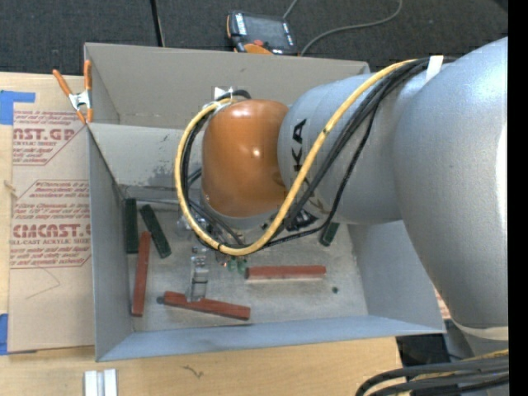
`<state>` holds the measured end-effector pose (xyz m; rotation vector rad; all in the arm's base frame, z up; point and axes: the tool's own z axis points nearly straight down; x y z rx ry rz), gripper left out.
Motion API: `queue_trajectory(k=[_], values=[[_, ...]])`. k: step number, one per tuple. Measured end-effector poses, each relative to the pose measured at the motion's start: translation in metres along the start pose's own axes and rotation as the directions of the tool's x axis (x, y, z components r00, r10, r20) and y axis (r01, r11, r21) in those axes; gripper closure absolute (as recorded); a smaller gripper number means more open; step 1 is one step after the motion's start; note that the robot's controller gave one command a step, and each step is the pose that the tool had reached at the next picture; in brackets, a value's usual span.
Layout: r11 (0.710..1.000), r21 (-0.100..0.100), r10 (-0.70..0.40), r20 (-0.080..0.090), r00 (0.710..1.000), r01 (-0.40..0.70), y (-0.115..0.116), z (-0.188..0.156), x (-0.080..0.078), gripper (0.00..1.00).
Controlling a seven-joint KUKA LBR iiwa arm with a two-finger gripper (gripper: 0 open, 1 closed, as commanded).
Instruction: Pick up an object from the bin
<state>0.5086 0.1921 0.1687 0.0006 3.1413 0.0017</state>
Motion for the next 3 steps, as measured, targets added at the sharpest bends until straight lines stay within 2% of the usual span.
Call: queue_trajectory(k=[1, 2, 3], values=[[0.992, 0.001, 0.124, 0.000, 0.992, -0.124, -0.044, 0.102, 0.027, 0.00], [0.993, 0.000, 0.121, -0.002, 0.993, -0.121, -0.043, 0.099, 0.027, 1.00], [0.980, -0.002, 0.199, 0.007, 0.980, -0.199, -0.076, -0.079, 0.015, 1.00]])
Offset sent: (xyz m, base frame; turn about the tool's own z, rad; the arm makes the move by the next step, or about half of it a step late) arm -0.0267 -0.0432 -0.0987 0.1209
